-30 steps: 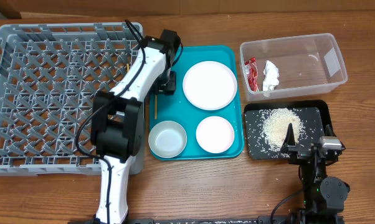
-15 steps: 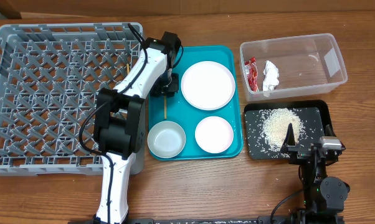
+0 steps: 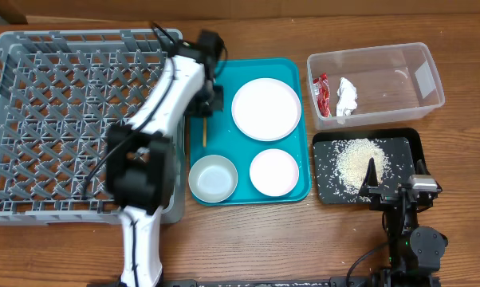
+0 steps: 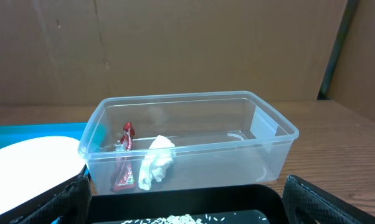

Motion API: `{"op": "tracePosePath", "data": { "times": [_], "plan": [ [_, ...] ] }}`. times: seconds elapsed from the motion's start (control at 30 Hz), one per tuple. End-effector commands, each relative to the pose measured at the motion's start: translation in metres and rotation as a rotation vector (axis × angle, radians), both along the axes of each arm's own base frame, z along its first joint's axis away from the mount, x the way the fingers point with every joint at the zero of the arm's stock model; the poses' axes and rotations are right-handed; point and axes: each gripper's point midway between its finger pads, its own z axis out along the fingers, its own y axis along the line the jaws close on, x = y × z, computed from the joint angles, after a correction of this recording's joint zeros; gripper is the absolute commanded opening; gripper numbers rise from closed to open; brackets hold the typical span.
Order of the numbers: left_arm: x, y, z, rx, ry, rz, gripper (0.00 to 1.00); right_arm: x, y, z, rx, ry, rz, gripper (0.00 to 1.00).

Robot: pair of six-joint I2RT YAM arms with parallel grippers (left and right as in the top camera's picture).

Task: Sort waste into correct bins and load items into the dishwasher

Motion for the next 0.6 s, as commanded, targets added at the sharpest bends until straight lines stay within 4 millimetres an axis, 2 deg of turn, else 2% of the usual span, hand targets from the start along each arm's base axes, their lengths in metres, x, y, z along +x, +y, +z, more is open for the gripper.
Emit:
{"op": "tracePosePath", "data": {
  "times": [0.0, 0.1, 0.2, 0.3, 0.47, 0.57],
  "plan": [
    [0.0, 0.018, 0.102, -0.054, -0.211, 0.053, 0.04, 0.0, 0.0, -0.002, -0.004, -0.004, -0.002, 1.0],
    [-0.015, 0.04, 0.135, -0.002, -0.26, 0.057, 0.04, 0.0, 0.0, -0.002, -0.004, -0.004, -0.002, 1.0],
    [-0.03, 0.056, 0.144, 0.065, -0.236, -0.044, 0.04, 0.0, 0.0, -0.002, -0.004, -0.004, -0.002, 1.0],
    [-0.042, 0.061, 0.132, 0.09, -0.162, -0.08, 0.04, 0.0, 0.0, -0.002, -0.003, -0.004, -0.002, 1.0],
    [-0.047, 0.063, 0.087, 0.108, -0.066, -0.074, 0.05, 0.0, 0.0, -0.002, -0.003, -0.004, -0.002, 1.0],
    [-0.05, 0.077, 0.069, 0.171, -0.043, 0.064, 0.05, 0.0, 0.0, -0.002, -0.004, -0.004, -0.002, 1.0]
  ]
}}
